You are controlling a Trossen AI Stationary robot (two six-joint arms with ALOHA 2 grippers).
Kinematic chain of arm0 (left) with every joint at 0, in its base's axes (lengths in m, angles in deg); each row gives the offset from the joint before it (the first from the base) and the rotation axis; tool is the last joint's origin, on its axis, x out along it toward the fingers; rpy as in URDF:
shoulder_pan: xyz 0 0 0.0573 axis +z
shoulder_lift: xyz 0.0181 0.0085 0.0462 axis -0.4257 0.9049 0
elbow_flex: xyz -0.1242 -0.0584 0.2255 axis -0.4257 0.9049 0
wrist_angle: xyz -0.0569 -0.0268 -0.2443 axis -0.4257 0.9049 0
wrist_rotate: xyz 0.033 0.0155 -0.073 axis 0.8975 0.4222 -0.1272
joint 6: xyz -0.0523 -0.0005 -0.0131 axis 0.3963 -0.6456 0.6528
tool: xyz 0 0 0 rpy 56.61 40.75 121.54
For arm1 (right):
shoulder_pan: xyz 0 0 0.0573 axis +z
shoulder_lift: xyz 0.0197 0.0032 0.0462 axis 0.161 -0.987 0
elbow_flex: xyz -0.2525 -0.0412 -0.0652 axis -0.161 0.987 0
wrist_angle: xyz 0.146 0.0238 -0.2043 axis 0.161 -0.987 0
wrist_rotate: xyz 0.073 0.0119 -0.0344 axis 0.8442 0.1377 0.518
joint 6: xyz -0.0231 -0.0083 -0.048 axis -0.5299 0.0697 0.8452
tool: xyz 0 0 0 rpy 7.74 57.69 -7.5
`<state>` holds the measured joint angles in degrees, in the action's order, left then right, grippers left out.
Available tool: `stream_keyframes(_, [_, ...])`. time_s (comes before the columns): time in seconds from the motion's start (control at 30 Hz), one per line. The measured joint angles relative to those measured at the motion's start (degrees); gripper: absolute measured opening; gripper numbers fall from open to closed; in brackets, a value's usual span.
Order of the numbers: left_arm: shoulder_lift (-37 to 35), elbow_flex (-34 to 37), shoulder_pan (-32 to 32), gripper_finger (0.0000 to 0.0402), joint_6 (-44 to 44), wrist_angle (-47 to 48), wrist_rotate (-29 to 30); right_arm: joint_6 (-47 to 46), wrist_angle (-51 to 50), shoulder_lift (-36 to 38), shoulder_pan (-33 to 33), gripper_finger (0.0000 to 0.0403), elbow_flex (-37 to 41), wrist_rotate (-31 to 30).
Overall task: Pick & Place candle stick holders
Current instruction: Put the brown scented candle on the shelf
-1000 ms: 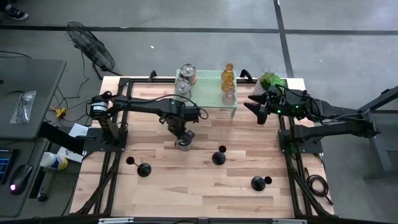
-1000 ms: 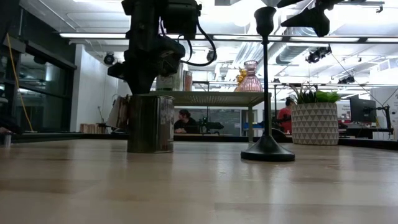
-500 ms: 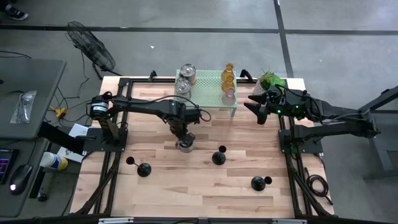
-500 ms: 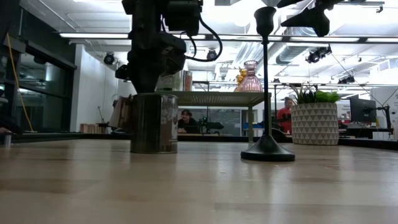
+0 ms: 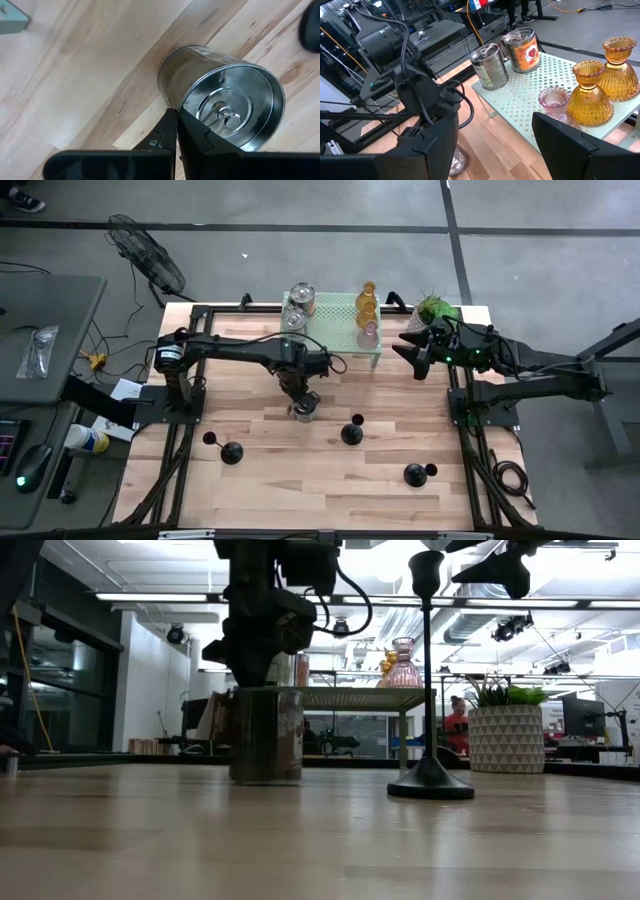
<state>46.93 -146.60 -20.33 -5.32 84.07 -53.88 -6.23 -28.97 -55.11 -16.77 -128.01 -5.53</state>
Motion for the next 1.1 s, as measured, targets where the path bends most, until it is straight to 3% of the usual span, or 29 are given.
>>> stream_keyframes(0.4, [-0.22, -7.07, 0.00, 0.0000, 1.09, 4.43, -2.28, 0.00, 0.00, 0.02, 0.00, 0.0247, 0.00, 0.00])
stream_keyframes(0.8, [-0.41, -25.50, 2.41, 0.0000, 0.46, 15.95, 1.24, -0.31, 0.01, 0.02, 0.00, 0.0247, 0.00, -0.02])
stream_keyframes(1.1, [-0.44, -35.45, 8.22, 0.0000, -0.54, 16.64, 2.38, -0.09, 0.00, 0.00, 0.00, 0.0247, 0.00, -0.44])
